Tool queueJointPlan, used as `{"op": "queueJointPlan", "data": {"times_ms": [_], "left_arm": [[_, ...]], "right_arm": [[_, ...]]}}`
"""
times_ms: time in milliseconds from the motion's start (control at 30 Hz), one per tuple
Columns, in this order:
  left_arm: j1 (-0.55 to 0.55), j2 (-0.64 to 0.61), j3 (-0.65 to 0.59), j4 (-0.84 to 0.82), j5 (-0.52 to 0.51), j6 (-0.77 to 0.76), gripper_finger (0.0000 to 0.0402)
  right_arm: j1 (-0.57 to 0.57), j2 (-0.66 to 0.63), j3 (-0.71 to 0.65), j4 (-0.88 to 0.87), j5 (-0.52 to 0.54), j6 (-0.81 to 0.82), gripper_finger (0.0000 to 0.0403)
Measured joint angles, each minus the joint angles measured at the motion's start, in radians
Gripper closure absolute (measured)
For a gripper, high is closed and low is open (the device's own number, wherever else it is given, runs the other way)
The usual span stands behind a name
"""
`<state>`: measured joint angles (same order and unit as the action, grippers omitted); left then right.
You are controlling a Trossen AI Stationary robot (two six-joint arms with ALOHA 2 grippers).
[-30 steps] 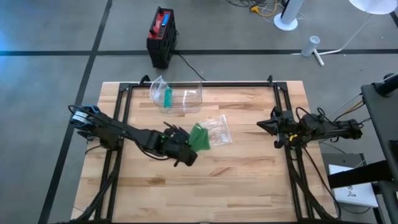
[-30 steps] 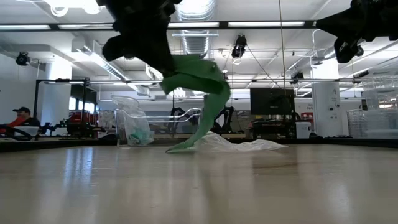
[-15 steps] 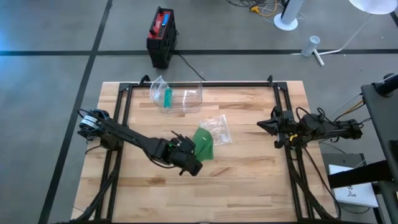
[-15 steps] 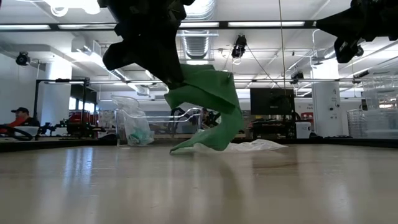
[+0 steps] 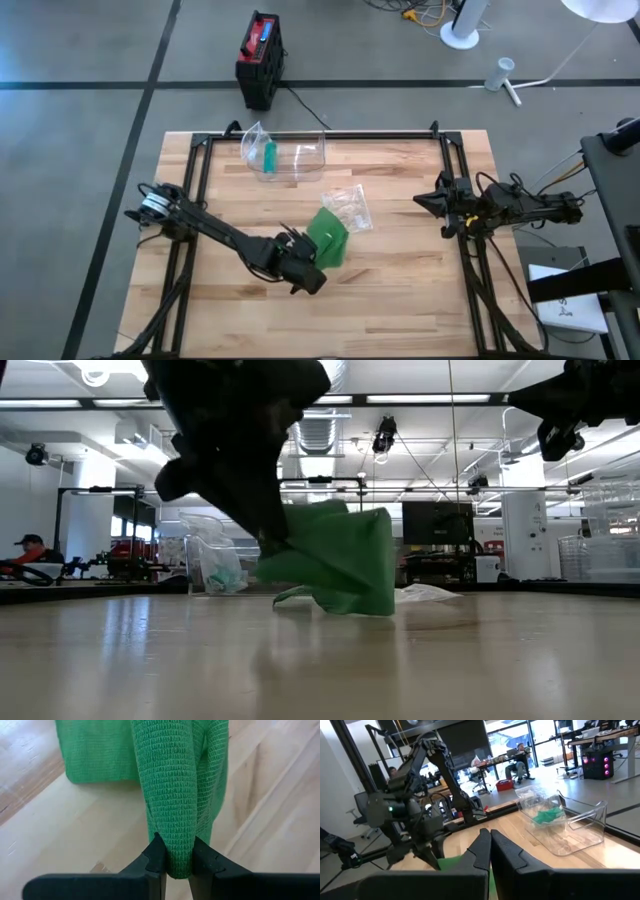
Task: Roll bandage
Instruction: Roll the green bandage
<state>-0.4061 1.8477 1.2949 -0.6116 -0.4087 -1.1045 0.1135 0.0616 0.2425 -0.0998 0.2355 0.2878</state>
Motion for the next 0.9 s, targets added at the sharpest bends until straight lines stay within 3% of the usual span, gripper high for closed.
{"op": "queueJointPlan", "data": {"times_ms": [367,633,900], "left_arm": [[0.018,0.095,-0.001,0.219,-0.035,0.192,0.0359],[0.020,0.092,-0.001,0.315,-0.125,0.266,0.0359],[0.016,0.090,0.028,0.515,-0.130,0.321,0.0359]], "right_arm": [[0.000,0.000,0.000,0.000,0.000,0.000,0.0402],[0.000,0.000,0.000,0.000,0.000,0.000,0.0402],[0.000,0.000,0.000,0.000,0.000,0.000,0.0401]]}}
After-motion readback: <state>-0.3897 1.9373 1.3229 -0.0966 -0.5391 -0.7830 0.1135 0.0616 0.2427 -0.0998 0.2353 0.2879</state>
